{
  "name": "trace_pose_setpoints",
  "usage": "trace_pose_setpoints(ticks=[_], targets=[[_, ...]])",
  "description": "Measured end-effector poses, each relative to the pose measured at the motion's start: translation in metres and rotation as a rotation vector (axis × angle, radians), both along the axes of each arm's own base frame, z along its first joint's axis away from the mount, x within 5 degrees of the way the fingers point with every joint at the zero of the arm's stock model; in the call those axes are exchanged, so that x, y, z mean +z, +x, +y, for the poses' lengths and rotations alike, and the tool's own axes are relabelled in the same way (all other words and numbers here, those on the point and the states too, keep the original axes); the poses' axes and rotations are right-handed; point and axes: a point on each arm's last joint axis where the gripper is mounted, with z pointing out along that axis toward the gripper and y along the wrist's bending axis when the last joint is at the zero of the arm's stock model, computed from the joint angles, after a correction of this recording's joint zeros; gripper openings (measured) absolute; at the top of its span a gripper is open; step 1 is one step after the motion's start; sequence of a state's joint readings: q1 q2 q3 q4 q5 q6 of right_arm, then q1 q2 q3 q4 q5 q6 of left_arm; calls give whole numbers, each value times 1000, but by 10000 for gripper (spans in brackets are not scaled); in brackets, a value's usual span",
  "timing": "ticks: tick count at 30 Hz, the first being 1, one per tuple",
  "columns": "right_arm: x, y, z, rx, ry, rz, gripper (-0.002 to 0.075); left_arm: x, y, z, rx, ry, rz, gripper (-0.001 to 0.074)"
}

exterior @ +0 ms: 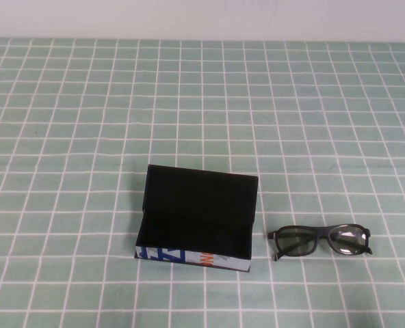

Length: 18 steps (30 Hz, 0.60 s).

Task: Return glasses to glasses case

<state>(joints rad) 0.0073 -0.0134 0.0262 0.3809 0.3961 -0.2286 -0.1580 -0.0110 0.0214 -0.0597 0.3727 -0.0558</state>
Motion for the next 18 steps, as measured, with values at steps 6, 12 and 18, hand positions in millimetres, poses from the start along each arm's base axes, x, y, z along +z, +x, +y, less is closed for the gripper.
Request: trace_pose_setpoints(ticks=[6, 12, 18], targets=[[0, 0, 0, 0, 0, 0, -11, 0, 0, 0, 0, 0, 0, -2], [0, 0, 0, -2, -5, -3, -11, 0, 0, 0, 0, 0, 0, -2], [6, 2, -3, -35, 20, -71, -11, 0, 0, 0, 0, 0, 0, -2]])
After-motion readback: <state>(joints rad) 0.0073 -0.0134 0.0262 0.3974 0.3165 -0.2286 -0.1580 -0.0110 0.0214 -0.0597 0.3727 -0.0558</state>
